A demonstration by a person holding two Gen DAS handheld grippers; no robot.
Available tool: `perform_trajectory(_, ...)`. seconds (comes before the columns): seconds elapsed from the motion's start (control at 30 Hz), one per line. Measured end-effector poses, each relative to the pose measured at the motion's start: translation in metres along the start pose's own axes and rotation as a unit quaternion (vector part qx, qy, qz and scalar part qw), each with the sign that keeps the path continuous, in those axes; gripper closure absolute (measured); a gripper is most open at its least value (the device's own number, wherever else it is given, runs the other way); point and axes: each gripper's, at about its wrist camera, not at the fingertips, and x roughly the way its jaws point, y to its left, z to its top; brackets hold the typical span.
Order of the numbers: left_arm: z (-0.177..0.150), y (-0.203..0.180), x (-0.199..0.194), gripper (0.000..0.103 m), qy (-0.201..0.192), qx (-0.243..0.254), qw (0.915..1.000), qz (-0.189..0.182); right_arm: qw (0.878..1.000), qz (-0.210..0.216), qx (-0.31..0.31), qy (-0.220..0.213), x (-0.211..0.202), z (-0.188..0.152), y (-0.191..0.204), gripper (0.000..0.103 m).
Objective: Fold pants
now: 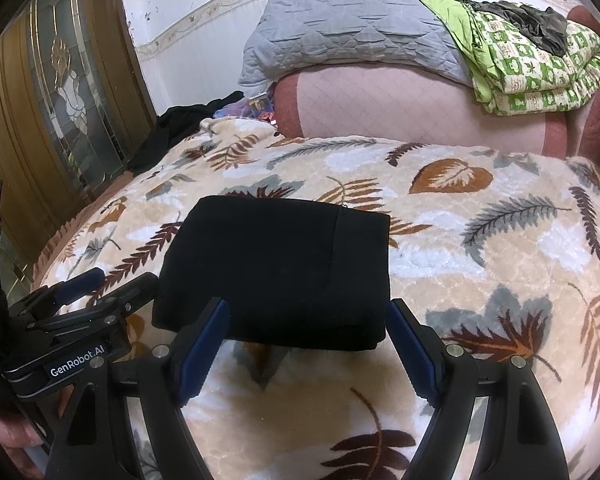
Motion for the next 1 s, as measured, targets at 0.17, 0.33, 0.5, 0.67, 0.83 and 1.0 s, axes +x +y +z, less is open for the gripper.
perform_trajectory(0.17, 0.000, 0.001, 0.000, 0.020, 0.001, 0.001, 1.0000, 0.000, 1.000, 0.000, 0.001, 0.001, 0.000, 0.000, 0.000, 0.022)
perform_trajectory(0.33, -0.001, 0.000, -0.002, 0.020, -0.001, 0.002, 1.0000, 0.000, 1.000, 0.001, 0.001, 0.000, -0.001, -0.001, 0.000, 0.021)
perform_trajectory(0.5, -0.002, -0.001, -0.006, 0.020, -0.002, 0.003, 1.0000, 0.000, 1.000, 0.001, 0.001, -0.002, -0.005, -0.002, 0.000, 0.021)
perform_trajectory(0.67, -0.002, -0.001, -0.007, 0.020, -0.002, 0.002, 1.0000, 0.001, 1.000, 0.001, 0.001, -0.003, -0.007, -0.002, 0.001, 0.021)
perform_trajectory(0.83, -0.005, -0.003, -0.014, 0.020, -0.004, 0.002, 1.0000, 0.001, 1.000, 0.002, 0.000, -0.005, -0.012, -0.003, 0.002, 0.021)
perform_trajectory(1.0, -0.008, -0.005, -0.023, 0.019, -0.016, 0.009, 0.9998, 0.004, 1.000, 0.002, 0.000, -0.007, -0.017, -0.004, 0.003, 0.021)
